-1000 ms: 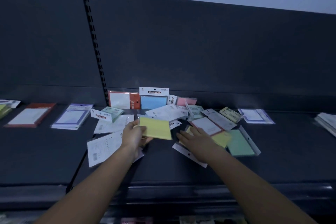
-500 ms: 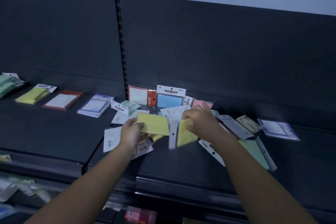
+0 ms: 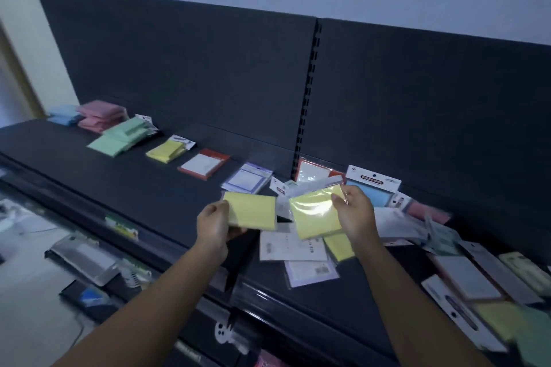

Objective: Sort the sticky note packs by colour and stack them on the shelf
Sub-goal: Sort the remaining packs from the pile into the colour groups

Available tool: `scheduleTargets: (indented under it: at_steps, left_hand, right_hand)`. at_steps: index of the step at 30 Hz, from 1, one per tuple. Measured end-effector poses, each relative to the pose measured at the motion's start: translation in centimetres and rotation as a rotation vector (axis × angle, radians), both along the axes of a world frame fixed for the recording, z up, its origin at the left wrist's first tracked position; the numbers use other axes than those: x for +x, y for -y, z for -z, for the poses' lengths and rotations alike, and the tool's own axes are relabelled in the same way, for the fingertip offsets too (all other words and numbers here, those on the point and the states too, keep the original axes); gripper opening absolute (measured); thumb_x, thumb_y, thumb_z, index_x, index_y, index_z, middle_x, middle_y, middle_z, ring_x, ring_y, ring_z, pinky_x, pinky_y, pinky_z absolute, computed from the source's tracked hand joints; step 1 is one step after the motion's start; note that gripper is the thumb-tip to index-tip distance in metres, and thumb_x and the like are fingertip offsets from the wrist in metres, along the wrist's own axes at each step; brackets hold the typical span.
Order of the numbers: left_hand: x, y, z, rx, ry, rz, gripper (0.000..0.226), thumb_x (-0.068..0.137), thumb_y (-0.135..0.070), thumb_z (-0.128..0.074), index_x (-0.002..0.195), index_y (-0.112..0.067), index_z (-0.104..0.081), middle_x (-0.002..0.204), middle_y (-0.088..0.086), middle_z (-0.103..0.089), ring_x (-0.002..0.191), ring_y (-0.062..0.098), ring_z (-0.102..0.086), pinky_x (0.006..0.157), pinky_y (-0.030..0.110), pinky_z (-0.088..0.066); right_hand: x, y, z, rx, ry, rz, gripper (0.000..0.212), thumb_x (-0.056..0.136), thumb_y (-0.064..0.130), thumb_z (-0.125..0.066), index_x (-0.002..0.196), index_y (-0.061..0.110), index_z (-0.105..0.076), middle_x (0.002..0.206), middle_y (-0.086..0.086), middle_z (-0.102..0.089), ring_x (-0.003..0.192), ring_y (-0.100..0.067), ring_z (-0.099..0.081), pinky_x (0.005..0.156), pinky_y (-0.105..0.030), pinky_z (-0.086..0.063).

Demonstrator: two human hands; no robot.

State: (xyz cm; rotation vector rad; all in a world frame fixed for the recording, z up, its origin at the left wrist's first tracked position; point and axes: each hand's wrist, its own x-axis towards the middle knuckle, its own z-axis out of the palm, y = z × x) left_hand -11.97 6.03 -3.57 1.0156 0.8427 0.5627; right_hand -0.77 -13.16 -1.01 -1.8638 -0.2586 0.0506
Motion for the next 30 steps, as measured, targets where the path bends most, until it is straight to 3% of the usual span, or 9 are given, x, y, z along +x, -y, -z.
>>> scheduleTargets:
  at_steps: [4, 8, 12, 15, 18, 22, 26, 30]
  left_hand:
    - [-2.8, -5.6, 0.3, 0.034, -0.047, -0.073, 0.016, 0.098, -0.014, -0.043, 0.085, -0.012, -0.051, 0.088, 0.008, -0.054, 0.075, 0.022, -0.055, 0.043, 0.029, -0.051]
    - [-5.3, -10.9, 0.1, 0.074, -0.051, -0.060, 0.019, 0.099, -0.015, -0.043, 0.081, -0.011, -0.049, 0.086, 0.009, -0.056, 0.074, 0.021, -0.056, 0.047, 0.030, -0.052]
    - [-7.5, -15.9, -0.6, 0.154, -0.025, -0.034, 0.022, 0.099, -0.015, -0.041, 0.079, -0.012, -0.049, 0.079, 0.007, -0.057, 0.068, 0.019, -0.056, 0.042, 0.025, -0.053]
    - [-9.0, -19.8, -1.0, 0.183, -0.001, -0.001, 0.019, 0.100, -0.016, -0.040, 0.084, -0.011, -0.049, 0.079, 0.006, -0.057, 0.068, 0.018, -0.056, 0.043, 0.025, -0.053]
    - [-10.4, -23.7, -1.4, 0.192, 0.027, 0.046, 0.018, 0.101, -0.018, -0.039, 0.086, -0.012, -0.048, 0.081, 0.006, -0.057, 0.069, 0.018, -0.058, 0.047, 0.027, -0.055]
    - [-11.2, -27.9, -1.3, 0.213, 0.055, 0.117, 0.017, 0.101, -0.020, -0.038, 0.092, -0.013, -0.051, 0.082, 0.005, -0.061, 0.069, 0.016, -0.062, 0.052, 0.029, -0.057]
    - [-10.7, -29.8, 0.0, 0.173, 0.046, 0.184, 0.021, 0.101, -0.024, -0.038, 0.091, -0.017, -0.054, 0.084, 0.003, -0.061, 0.074, 0.014, -0.061, 0.051, 0.026, -0.054]
    - [-8.5, -32.6, 0.2, 0.138, 0.069, 0.213, 0.015, 0.097, -0.024, -0.048, 0.092, -0.017, -0.059, 0.084, 0.001, -0.063, 0.075, 0.012, -0.062, 0.051, 0.024, -0.054]
  right_hand:
    - [-1.5, -6.5, 0.2, 0.131, -0.162, 0.041, 0.028, 0.093, 0.014, -0.055, 0.118, 0.002, -0.054, 0.103, -0.002, -0.058, 0.087, -0.016, -0.052, 0.076, -0.027, -0.039]
    - [-3.7, -13.8, 0.6, 0.202, -0.395, -0.017, 0.044, 0.095, 0.017, -0.053, 0.137, 0.009, -0.043, 0.138, -0.004, -0.045, 0.126, -0.024, -0.043, 0.103, -0.039, -0.034]
    - [-6.5, -21.6, 1.5, 0.226, -0.587, -0.089, 0.040, 0.094, 0.011, -0.054, 0.133, 0.009, -0.048, 0.128, -0.013, -0.055, 0.112, -0.029, -0.053, 0.097, -0.043, -0.043]
    - [-8.6, -26.9, 2.0, 0.245, -0.605, -0.145, 0.036, 0.094, 0.007, -0.049, 0.130, 0.007, -0.050, 0.121, -0.013, -0.058, 0.106, -0.028, -0.056, 0.091, -0.040, -0.047]
    - [-10.2, -31.5, 2.2, 0.265, -0.598, -0.156, 0.035, 0.095, 0.006, -0.048, 0.129, 0.007, -0.051, 0.122, -0.012, -0.059, 0.108, -0.027, -0.057, 0.100, -0.040, -0.044]
    - [-12.0, -36.4, 2.4, 0.284, -0.619, -0.152, 0.028, 0.095, 0.005, -0.048, 0.123, 0.007, -0.054, 0.105, -0.008, -0.062, 0.100, -0.025, -0.059, 0.097, -0.040, -0.047]
    - [-12.6, -38.6, 3.1, 0.196, -0.597, -0.170, 0.021, 0.095, 0.005, -0.044, 0.111, 0.010, -0.057, 0.091, -0.004, -0.062, 0.084, -0.020, -0.059, 0.074, -0.033, -0.049]
    - [-10.9, -41.2, 3.4, 0.209, -0.534, -0.128, 0.023, 0.095, 0.004, -0.042, 0.111, 0.013, -0.056, 0.102, -0.006, -0.059, 0.100, -0.025, -0.055, 0.089, -0.037, -0.045]
